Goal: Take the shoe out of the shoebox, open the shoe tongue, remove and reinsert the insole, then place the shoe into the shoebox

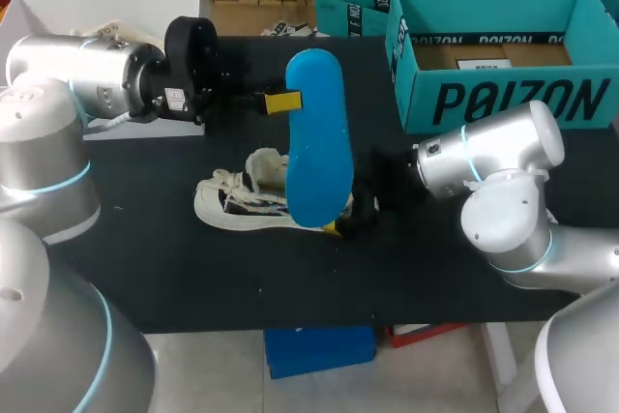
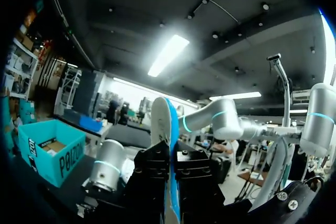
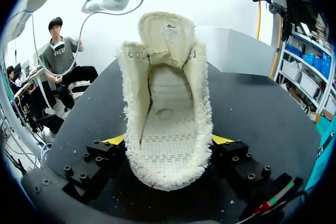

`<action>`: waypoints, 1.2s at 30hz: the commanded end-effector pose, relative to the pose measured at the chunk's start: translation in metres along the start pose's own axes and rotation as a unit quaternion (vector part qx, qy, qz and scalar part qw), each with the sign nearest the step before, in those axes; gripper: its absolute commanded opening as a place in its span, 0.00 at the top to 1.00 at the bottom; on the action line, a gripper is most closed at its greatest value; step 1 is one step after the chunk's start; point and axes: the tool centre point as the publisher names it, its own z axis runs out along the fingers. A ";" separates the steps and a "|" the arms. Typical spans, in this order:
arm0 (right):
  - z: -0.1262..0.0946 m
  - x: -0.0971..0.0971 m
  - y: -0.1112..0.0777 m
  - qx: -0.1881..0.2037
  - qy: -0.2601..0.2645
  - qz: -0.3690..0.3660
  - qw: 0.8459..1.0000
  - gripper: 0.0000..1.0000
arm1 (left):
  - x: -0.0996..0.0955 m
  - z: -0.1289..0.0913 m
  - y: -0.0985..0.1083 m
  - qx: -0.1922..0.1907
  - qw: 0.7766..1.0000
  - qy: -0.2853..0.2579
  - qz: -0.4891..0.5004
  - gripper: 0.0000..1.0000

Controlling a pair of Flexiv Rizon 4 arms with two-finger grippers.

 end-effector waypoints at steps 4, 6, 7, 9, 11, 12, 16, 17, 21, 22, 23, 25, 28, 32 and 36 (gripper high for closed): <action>0.003 0.000 -0.004 0.000 0.000 0.001 1.000 1.00 | 0.011 0.004 -0.008 0.005 1.000 -0.006 0.008 1.00; 0.003 0.000 -0.004 0.000 0.000 0.001 1.000 1.00 | 0.012 0.004 -0.012 0.009 1.000 -0.005 0.009 1.00; 0.003 0.000 -0.004 0.000 0.000 0.001 1.000 1.00 | 0.012 0.005 -0.014 0.008 1.000 -0.005 0.014 1.00; 0.003 0.000 -0.004 0.000 0.000 0.001 1.000 1.00 | 0.013 0.006 -0.019 0.015 1.000 -0.001 0.015 1.00; 0.003 0.000 -0.004 0.000 0.000 0.001 1.000 1.00 | 0.013 0.007 -0.024 0.013 1.000 -0.004 0.023 1.00; 0.003 0.000 -0.004 0.000 0.000 0.001 1.000 1.00 | 0.013 0.007 -0.025 0.016 1.000 -0.002 0.024 1.00; 0.003 0.000 -0.004 0.000 0.000 0.001 1.000 1.00 | 0.014 0.010 -0.030 0.017 0.999 0.001 0.035 1.00; 0.003 0.000 -0.004 0.000 0.000 0.001 1.000 1.00 | 0.014 0.010 -0.031 0.018 0.999 0.003 0.036 1.00; 0.003 0.000 -0.004 0.000 0.000 0.001 1.000 1.00 | 0.014 0.010 -0.033 0.020 0.999 -0.001 0.038 1.00; 0.003 0.000 -0.004 0.000 0.000 0.001 1.000 1.00 | 0.014 0.010 -0.033 0.020 0.999 -0.001 0.038 1.00; 0.003 0.000 -0.004 0.000 0.000 0.001 1.000 1.00 | 0.014 0.010 -0.033 0.020 0.999 -0.001 0.038 1.00; 0.003 0.000 -0.004 0.000 0.000 0.001 1.000 1.00 | 0.014 0.010 -0.033 0.020 0.999 -0.001 0.038 1.00; 0.003 0.000 -0.004 0.000 0.000 0.001 1.000 1.00 | 0.014 0.010 -0.033 0.020 0.999 -0.001 0.038 1.00; 0.003 0.000 -0.004 0.000 0.000 0.001 1.000 1.00 | 0.014 0.010 -0.033 0.020 0.999 -0.001 0.038 1.00; 0.001 0.000 -0.003 0.011 0.003 0.000 1.000 0.78 | 0.014 0.010 -0.033 0.020 0.999 -0.001 0.038 1.00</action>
